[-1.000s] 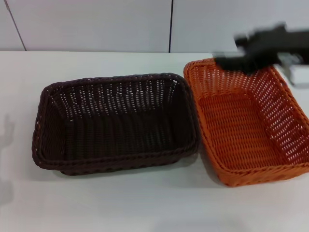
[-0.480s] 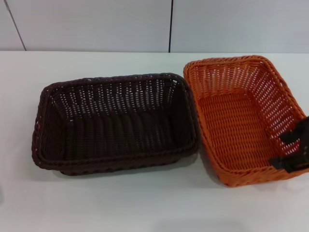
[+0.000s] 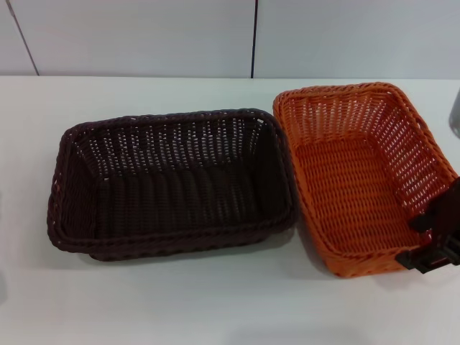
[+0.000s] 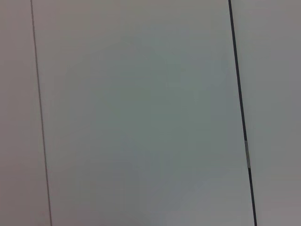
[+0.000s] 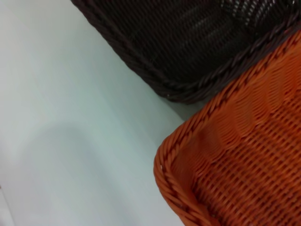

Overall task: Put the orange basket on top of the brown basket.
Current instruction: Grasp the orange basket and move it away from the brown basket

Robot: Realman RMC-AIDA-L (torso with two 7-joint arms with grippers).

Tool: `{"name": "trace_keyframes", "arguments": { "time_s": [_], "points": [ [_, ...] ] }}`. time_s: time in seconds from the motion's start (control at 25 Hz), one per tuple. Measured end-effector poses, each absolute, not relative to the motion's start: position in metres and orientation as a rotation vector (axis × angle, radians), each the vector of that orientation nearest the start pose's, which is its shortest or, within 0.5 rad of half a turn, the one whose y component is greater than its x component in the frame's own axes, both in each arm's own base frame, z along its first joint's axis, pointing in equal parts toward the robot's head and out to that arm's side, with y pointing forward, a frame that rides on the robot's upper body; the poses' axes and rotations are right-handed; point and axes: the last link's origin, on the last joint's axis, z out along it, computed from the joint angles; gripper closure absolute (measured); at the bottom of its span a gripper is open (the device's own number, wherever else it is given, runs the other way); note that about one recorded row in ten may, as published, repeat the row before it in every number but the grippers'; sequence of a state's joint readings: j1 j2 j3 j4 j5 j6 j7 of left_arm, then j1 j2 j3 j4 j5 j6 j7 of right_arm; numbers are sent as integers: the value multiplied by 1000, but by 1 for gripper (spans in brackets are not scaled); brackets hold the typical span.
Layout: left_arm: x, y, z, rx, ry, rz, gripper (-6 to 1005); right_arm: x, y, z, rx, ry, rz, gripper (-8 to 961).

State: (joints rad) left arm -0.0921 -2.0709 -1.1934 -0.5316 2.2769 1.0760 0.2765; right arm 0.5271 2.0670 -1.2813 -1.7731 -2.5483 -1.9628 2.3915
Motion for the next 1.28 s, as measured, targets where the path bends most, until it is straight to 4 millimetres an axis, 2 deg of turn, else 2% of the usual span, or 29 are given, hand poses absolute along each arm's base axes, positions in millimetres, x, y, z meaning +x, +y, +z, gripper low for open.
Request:
{"name": "trace_keyframes", "arguments": {
  "time_s": [0.56,0.92,1.04,1.28],
  "points": [
    [-383,271,33,-1204,-571,-406,273,171,327,17,-2761,626,-726,367],
    [-385,269,36,-1189,-570,-401,271,168,330,6,-2742,540,-741,376],
    [-385,270,37,-1191,-567,-400,272,166,329,3,-2747,518,-757,588],
    [-388,271,38,-1197,-560,-387,272,163,330,4,-2702,556,-749,665]
  ]
}}
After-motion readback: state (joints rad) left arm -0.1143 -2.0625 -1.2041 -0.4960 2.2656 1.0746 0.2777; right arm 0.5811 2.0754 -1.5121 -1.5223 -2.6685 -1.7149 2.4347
